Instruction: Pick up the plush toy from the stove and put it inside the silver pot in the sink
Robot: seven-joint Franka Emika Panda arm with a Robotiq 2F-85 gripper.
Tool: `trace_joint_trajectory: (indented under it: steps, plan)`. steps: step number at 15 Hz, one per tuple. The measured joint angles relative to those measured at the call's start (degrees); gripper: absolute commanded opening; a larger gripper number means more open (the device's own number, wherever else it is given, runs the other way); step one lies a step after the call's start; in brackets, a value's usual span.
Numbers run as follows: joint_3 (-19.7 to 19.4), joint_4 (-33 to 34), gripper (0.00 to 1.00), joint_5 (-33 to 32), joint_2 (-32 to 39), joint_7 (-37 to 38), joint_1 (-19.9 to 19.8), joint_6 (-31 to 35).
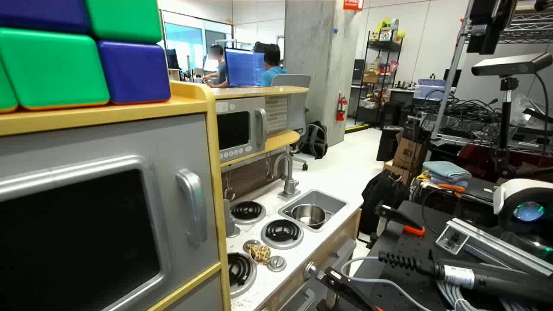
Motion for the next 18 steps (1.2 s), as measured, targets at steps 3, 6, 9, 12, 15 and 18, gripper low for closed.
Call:
trace_joint_trajectory:
  steps: [3, 6, 9, 12, 15, 18]
  plan:
    - [0.0, 0.0, 1.0, 0.0, 0.0, 0.0, 0.0, 0.0]
    - [0.0, -0.1, 1.0, -0.2, 0.0, -0.1, 0.1, 0.0]
    - [0.4, -1.3, 1.0, -2.3, 0.4, -4.3, 1.7, 0.2]
    - [0.2, -4.1, 1.0, -2.8, 1.4, -9.4, 4.7, 2.8]
    - [-0.5, -6.5, 1.0, -3.7, 2.4, -15.4, 6.9, 6.7]
    - [-2.3, -7.4, 1.0, -5.5, 3.0, -22.9, 7.9, 10.9]
